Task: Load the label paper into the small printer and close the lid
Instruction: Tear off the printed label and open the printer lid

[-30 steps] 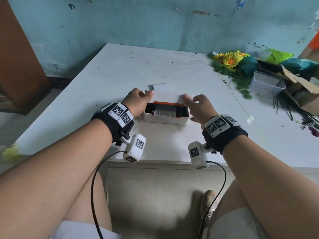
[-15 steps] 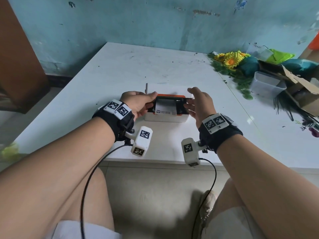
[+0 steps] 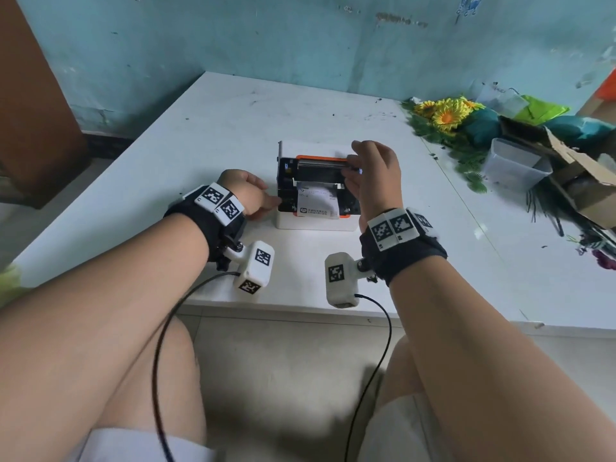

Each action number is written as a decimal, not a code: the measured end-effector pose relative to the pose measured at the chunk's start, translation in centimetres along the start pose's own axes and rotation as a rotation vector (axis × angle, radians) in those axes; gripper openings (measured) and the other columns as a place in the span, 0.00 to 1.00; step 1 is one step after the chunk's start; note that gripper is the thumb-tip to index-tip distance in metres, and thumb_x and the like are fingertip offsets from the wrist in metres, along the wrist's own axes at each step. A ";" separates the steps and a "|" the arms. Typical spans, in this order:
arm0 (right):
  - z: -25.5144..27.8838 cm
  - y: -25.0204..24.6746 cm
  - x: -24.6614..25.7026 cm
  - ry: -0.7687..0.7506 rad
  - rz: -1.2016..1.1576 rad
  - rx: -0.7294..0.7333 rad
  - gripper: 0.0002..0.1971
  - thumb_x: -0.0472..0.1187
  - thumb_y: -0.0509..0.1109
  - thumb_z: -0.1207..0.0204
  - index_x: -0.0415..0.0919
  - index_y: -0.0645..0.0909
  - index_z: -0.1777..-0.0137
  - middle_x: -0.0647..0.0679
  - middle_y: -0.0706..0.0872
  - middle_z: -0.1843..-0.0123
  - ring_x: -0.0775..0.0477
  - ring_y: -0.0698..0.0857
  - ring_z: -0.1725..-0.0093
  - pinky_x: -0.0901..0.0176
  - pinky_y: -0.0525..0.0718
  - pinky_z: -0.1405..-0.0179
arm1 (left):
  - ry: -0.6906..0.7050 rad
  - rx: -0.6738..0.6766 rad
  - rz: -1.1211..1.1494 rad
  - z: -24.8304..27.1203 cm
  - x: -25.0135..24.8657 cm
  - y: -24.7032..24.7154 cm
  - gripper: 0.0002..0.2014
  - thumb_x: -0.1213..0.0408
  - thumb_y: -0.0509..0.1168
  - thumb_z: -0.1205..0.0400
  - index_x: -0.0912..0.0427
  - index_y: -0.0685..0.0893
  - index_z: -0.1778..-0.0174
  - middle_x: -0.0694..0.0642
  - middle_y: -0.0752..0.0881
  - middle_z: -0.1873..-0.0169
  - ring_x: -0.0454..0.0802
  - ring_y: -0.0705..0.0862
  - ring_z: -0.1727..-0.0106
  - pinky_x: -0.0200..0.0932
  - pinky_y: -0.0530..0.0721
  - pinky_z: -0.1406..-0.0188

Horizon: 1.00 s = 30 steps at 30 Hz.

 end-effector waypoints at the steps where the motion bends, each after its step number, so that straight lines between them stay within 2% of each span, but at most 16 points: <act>1: 0.0 0.1 0.0 0.000 0.000 0.000 0.25 0.53 0.71 0.24 0.46 0.80 0.28 0.44 0.90 0.39 0.44 0.92 0.39 0.53 0.89 0.43 | -0.009 0.015 -0.028 0.0 0.2 -0.1 0.17 0.66 0.86 0.27 0.59 0.88 0.47 0.64 0.93 0.56 0.54 0.86 0.68 0.45 0.87 0.65; 3: -0.1 0.3 -0.1 0.013 -0.012 -0.007 0.22 0.53 0.71 0.23 0.46 0.82 0.31 0.45 0.90 0.40 0.45 0.91 0.41 0.55 0.89 0.47 | -0.029 0.053 -0.063 0.2 0.7 -0.3 0.19 0.62 0.87 0.28 0.59 0.89 0.45 0.63 0.93 0.58 0.55 0.88 0.68 0.49 0.90 0.62; 6: -0.1 0.9 -0.2 0.017 -0.040 -0.002 0.21 0.52 0.71 0.23 0.45 0.83 0.33 0.48 0.87 0.44 0.49 0.87 0.49 0.58 0.86 0.52 | -0.058 0.086 -0.020 0.6 0.7 -0.3 0.16 0.65 0.87 0.29 0.56 0.90 0.49 0.64 0.95 0.54 0.62 0.96 0.53 0.61 0.93 0.41; 8: -0.2 1.7 -0.3 0.015 -0.043 0.033 0.22 0.53 0.72 0.24 0.46 0.84 0.32 0.50 0.87 0.43 0.49 0.87 0.46 0.55 0.86 0.49 | -0.044 0.081 -0.033 0.7 0.2 -0.1 0.12 0.69 0.85 0.28 0.55 0.90 0.55 0.67 0.95 0.52 0.67 0.95 0.47 0.64 0.93 0.40; 11: 0.1 2.8 -0.4 0.040 -0.043 0.095 0.22 0.57 0.73 0.30 0.52 0.87 0.37 0.54 0.88 0.37 0.48 0.88 0.36 0.49 0.84 0.37 | 0.003 0.092 -0.101 0.4 -0.5 0.5 0.08 0.71 0.83 0.25 0.57 0.91 0.59 0.67 0.95 0.50 0.66 0.95 0.45 0.62 0.94 0.41; 13: 0.3 3.3 -0.6 0.056 -0.072 0.112 0.20 0.58 0.72 0.31 0.53 0.89 0.41 0.54 0.88 0.35 0.45 0.88 0.33 0.43 0.83 0.28 | 0.037 0.096 -0.169 0.0 -0.8 0.8 0.06 0.70 0.83 0.25 0.60 0.94 0.57 0.65 0.96 0.51 0.64 0.95 0.46 0.60 0.94 0.41; 15: 0.6 3.6 -0.6 0.045 -0.099 0.111 0.17 0.57 0.72 0.32 0.53 0.90 0.46 0.55 0.89 0.40 0.44 0.88 0.34 0.42 0.81 0.25 | 0.079 0.066 -0.265 -0.4 -1.0 0.9 0.08 0.67 0.84 0.26 0.61 0.96 0.53 0.61 0.96 0.52 0.59 0.96 0.47 0.56 0.93 0.40; 17: 1.2 4.2 -0.4 0.044 -0.145 0.104 0.17 0.56 0.75 0.36 0.51 0.90 0.49 0.53 0.86 0.47 0.45 0.86 0.41 0.45 0.82 0.30 | 0.117 0.043 -0.344 -0.7 -1.3 1.1 0.09 0.62 0.83 0.26 0.60 0.96 0.53 0.57 0.96 0.55 0.56 0.95 0.49 0.50 0.93 0.41; 18: 1.4 4.5 -0.5 0.055 -0.179 0.103 0.22 0.56 0.76 0.40 0.49 0.89 0.47 0.51 0.85 0.47 0.45 0.84 0.42 0.47 0.81 0.33 | 0.127 0.039 -0.389 -0.7 -1.4 1.2 0.08 0.59 0.82 0.25 0.59 0.95 0.56 0.55 0.95 0.58 0.55 0.94 0.53 0.45 0.91 0.47; 20: 1.9 5.3 -0.6 0.076 -0.226 0.109 0.32 0.57 0.77 0.45 0.48 0.87 0.38 0.50 0.86 0.42 0.44 0.84 0.38 0.50 0.79 0.33 | 0.127 0.025 -0.459 -0.3 -1.6 1.4 0.13 0.54 0.78 0.21 0.57 0.88 0.66 0.51 0.88 0.68 0.52 0.88 0.62 0.37 0.81 0.63; 21: 2.3 5.7 -0.6 0.078 -0.238 0.117 0.34 0.56 0.77 0.45 0.48 0.86 0.35 0.49 0.87 0.41 0.44 0.85 0.37 0.50 0.79 0.33 | 0.136 0.012 -0.477 -0.1 -1.7 1.5 0.15 0.54 0.75 0.19 0.57 0.85 0.68 0.51 0.86 0.69 0.53 0.86 0.61 0.37 0.77 0.65; 22: 2.6 6.1 -0.6 0.079 -0.245 0.123 0.33 0.55 0.78 0.43 0.47 0.86 0.34 0.47 0.89 0.38 0.44 0.86 0.37 0.51 0.80 0.34 | 0.147 0.002 -0.484 0.1 -1.9 1.6 0.15 0.55 0.72 0.17 0.60 0.85 0.66 0.53 0.86 0.67 0.56 0.87 0.57 0.37 0.79 0.63; 24: 2.9 6.3 -0.6 0.087 -0.260 0.118 0.32 0.52 0.77 0.38 0.45 0.87 0.31 0.41 0.89 0.30 0.42 0.87 0.33 0.50 0.81 0.34 | 0.137 -0.002 -0.471 0.3 -1.7 1.9 0.10 0.60 0.70 0.15 0.64 0.85 0.56 0.57 0.88 0.57 0.58 0.88 0.47 0.45 0.87 0.47; 26: 3.1 6.6 -0.7 0.115 -0.270 0.138 0.29 0.51 0.73 0.33 0.44 0.87 0.30 0.40 0.89 0.28 0.41 0.86 0.26 0.50 0.79 0.33 | 0.117 -0.015 -0.362 0.4 -1.4 2.0 0.08 0.61 0.73 0.16 0.59 0.81 0.53 0.55 0.85 0.55 0.56 0.85 0.46 0.47 0.86 0.44; 28: 3.1 6.8 -0.5 0.147 -0.290 0.162 0.20 0.50 0.70 0.27 0.44 0.88 0.37 0.43 0.94 0.35 0.38 0.84 0.23 0.47 0.77 0.27 | 0.120 0.010 -0.303 0.2 -1.1 2.4 0.13 0.57 0.77 0.18 0.57 0.82 0.45 0.54 0.86 0.48 0.53 0.82 0.47 0.42 0.80 0.48; 30: 3.1 6.9 -0.2 0.184 -0.363 0.185 0.10 0.48 0.66 0.18 0.46 0.86 0.43 0.53 0.96 0.45 0.41 0.85 0.26 0.43 0.75 0.19 | 0.131 0.034 -0.308 -0.1 -1.1 2.8 0.21 0.54 0.78 0.19 0.60 0.86 0.35 0.56 0.89 0.39 0.52 0.83 0.47 0.40 0.78 0.48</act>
Point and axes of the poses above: each hand's wrist, its own z-axis away from the middle knuckle, its own y-axis out of the palm, x = y × z, the point moved 6 cm from there along -z, towards the middle knuckle
